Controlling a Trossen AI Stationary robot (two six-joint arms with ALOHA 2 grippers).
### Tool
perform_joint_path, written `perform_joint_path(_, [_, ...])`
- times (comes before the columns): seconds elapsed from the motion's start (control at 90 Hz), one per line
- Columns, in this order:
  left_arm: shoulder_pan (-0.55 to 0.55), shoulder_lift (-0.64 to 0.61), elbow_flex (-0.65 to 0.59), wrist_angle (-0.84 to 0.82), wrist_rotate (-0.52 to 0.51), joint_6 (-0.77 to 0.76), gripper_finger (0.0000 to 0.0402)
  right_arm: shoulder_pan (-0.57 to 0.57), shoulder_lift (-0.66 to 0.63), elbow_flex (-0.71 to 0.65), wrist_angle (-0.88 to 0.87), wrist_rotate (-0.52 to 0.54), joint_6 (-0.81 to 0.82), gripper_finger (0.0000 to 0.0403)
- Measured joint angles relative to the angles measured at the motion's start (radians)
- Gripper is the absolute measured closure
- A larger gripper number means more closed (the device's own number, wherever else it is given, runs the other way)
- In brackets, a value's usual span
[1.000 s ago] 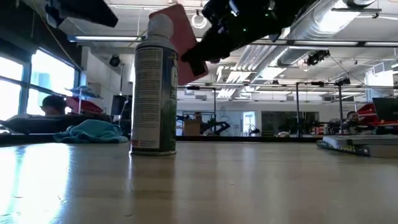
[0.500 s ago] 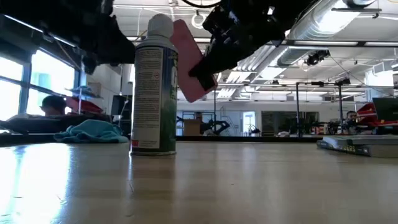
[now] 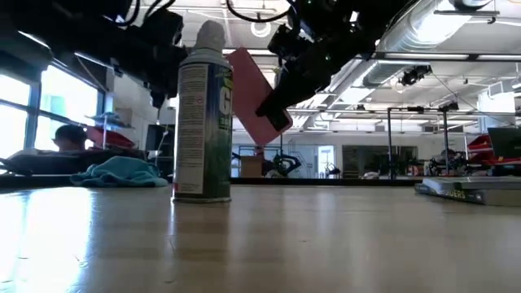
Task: Apply microfiber cloth
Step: Spray the back and front of the pink cellphone using the blue spray bottle
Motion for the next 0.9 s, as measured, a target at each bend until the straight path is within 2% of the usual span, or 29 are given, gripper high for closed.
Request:
perform_joint_path(0.1, [0.043,0.000,-0.001,0.036,0.049,0.043,0.0401,-0.007,-0.013,0.000,-0.006,0.042,-0.030,0.0402])
perform_joint_path(0.244, [0.102,0.007,-0.001,0.096,0.063,0.083,0.0401,-0.020,-0.045,0.001,-0.017,0.116,-0.042,0.0402])
perform_joint_path(0.444, [0.178,0.101,0.017,0.211,0.119,0.103,0.0401,-0.059,-0.069,0.001,-0.029,0.116,-0.013,0.0402])
perform_joint_path(0.611, [0.193,0.185,0.081,0.173,0.146,0.138,0.0401,-0.080,-0.071,0.001,-0.016,0.115,0.025,0.0402])
perform_joint_path(0.789, [0.191,0.063,0.109,-0.009,0.130,0.250,0.0401,-0.092,-0.078,0.001,-0.006,0.158,0.025,0.0402])
perform_joint_path(0.9, [0.199,-0.053,0.110,-0.109,0.113,0.307,0.0401,-0.107,-0.077,0.001,0.023,0.133,0.029,0.0402])
